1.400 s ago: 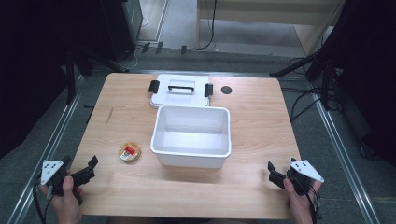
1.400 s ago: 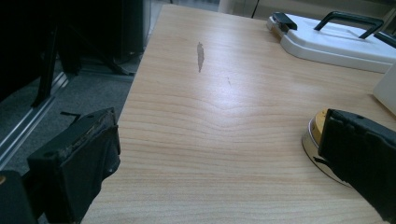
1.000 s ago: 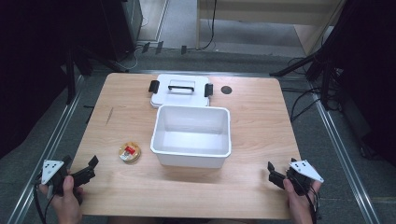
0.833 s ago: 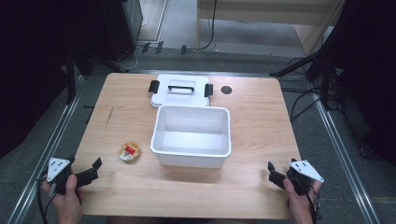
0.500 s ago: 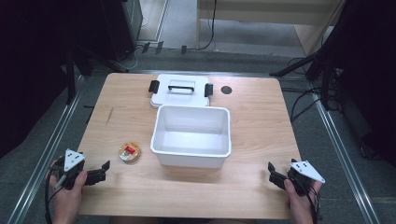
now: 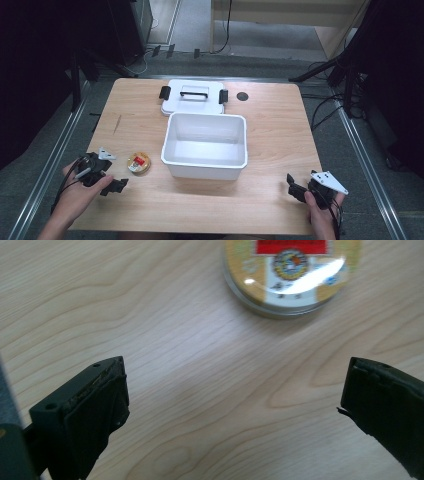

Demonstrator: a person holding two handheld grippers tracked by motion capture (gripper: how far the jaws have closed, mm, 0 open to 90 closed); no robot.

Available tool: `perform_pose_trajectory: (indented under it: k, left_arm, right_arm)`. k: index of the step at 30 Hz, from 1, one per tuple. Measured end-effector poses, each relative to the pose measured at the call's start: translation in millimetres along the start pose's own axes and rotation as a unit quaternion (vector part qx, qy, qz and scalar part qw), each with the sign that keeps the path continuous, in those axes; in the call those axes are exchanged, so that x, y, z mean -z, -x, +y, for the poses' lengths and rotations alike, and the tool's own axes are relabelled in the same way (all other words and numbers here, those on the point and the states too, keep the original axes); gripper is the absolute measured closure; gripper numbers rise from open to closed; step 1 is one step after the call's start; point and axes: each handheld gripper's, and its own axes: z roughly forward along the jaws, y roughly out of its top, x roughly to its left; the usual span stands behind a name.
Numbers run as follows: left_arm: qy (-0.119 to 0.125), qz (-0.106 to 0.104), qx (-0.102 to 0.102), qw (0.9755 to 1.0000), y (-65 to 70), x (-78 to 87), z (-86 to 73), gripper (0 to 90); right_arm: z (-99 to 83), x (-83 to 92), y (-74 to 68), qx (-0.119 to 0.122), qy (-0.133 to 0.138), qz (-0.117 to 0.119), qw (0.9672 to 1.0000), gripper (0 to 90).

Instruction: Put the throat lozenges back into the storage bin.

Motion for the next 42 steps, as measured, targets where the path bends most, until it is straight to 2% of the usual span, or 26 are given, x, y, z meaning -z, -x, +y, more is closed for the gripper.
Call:
perform_pose_trajectory:
  k: [1, 2, 3, 4, 5, 6, 7, 8, 9, 10, 11, 12, 16, 17, 23, 26, 28, 33, 34, 36, 38, 42]
  left_arm:
    - [-0.022, -0.014, -0.012, 0.9996, 1.5, -3.7, 8.0, 0.0]
    - [-0.022, -0.014, -0.012, 0.9996, 1.5, -3.7, 8.0, 0.0]
    - [-0.050, -0.021, -0.024, 0.9982, 3.1, -8.4, 15.5, 0.0]
    - [-0.050, -0.021, -0.024, 0.9982, 3.1, -8.4, 15.5, 0.0]
    - [-0.068, -0.022, -0.035, 0.9968, 4.2, -12.2, 22.5, 0.0]
    - [-0.068, -0.022, -0.035, 0.9968, 4.2, -12.2, 22.5, 0.0]
    - [-0.087, -0.025, -0.045, 0.9949, 4.3, -14.8, 29.7, 0.0]
    - [-0.087, -0.025, -0.045, 0.9949, 4.3, -14.8, 29.7, 0.0]
    - [-0.104, -0.028, -0.052, 0.9928, 5.2, -17.2, 36.7, 0.1]
    - [-0.104, -0.028, -0.052, 0.9928, 5.2, -17.2, 36.7, 0.7]
    - [-0.116, -0.032, -0.059, 0.9910, 6.7, -19.8, 43.8, 1.5]
    - [-0.122, -0.029, -0.061, 0.9902, 7.1, -21.3, 47.7, 2.3]
    - [-0.138, -0.029, -0.056, 0.9885, 6.7, -26.6, 59.2, 4.3]
    - [-0.147, -0.030, -0.061, 0.9869, 6.5, -29.6, 65.7, 4.7]
    - [-0.155, -0.042, -0.072, 0.9843, 9.0, -37.3, 77.6, 7.3]
    - [-0.166, -0.043, -0.081, 0.9817, 10.3, -43.5, 82.5, 8.2]
    - [-0.165, -0.046, -0.076, 0.9823, 10.8, -47.9, 86.2, 10.5]
    - [-0.167, -0.051, -0.074, 0.9818, 11.2, -53.1, 88.7, 14.2]
    - [-0.170, -0.051, -0.077, 0.9811, 11.3, -54.7, 89.9, 14.7]
    - [-0.172, -0.051, -0.076, 0.9809, 11.5, -55.2, 90.4, 17.4]
    - [-0.165, -0.050, -0.079, 0.9819, 11.4, -55.3, 91.3, 20.0]
    - [-0.169, -0.056, -0.076, 0.9812, 9.7, -54.9, 91.8, 20.6]
  right_arm:
    - [0.0, -0.1, 0.3, -0.001, 0.000, 0.000, 1.0000, 13.2]
    - [0.0, -0.1, 0.3, -0.001, 0.000, 0.000, 1.0000, 13.2]
    - [0.0, -0.2, 0.4, -0.002, 0.000, 0.001, 1.0000, 13.3]
    - [0.0, -0.2, 0.4, -0.002, 0.000, 0.001, 1.0000, 13.3]
    - [0.1, -0.3, 0.4, -0.001, 0.000, 0.002, 1.0000, 13.3]
    - [0.1, -0.3, 0.4, -0.001, 0.000, 0.002, 1.0000, 13.3]
    - [0.2, -0.6, 0.6, -0.001, -0.002, 0.002, 1.0000, 13.3]
    - [0.2, -0.6, 0.6, -0.001, -0.002, 0.002, 1.0000, 13.3]
    - [0.3, -0.8, 0.7, -0.002, -0.004, 0.004, 1.0000, 13.3]
    - [0.4, -1.0, 1.1, -0.002, -0.004, 0.005, 1.0000, 13.3]
    - [0.4, -0.9, 1.4, -0.002, -0.006, 0.006, 1.0000, 13.3]
    - [0.5, -1.1, 1.4, -0.004, -0.005, 0.006, 1.0000, 13.2]
    - [0.5, -1.2, 1.8, -0.005, -0.006, 0.006, 1.0000, 13.2]
    - [0.6, -1.4, 2.0, -0.005, -0.005, 0.007, 1.0000, 13.2]
    - [0.6, -1.3, 2.4, -0.007, -0.005, 0.008, 0.9999, 13.2]
    - [0.6, -1.3, 2.4, -0.008, -0.006, 0.009, 0.9999, 13.2]
    - [0.6, -1.3, 2.5, -0.008, -0.006, 0.010, 0.9999, 13.2]
    - [0.6, -1.4, 3.0, -0.010, -0.006, 0.011, 0.9999, 13.2]
    - [0.6, -1.5, 3.0, -0.010, -0.006, 0.011, 0.9999, 13.2]
    - [0.6, -1.5, 2.9, -0.010, -0.006, 0.011, 0.9999, 13.2]
    - [0.7, -1.6, 2.8, -0.010, -0.007, 0.010, 0.9999, 13.2]
    - [0.8, -1.6, 2.7, -0.010, -0.008, 0.010, 0.9999, 13.3]
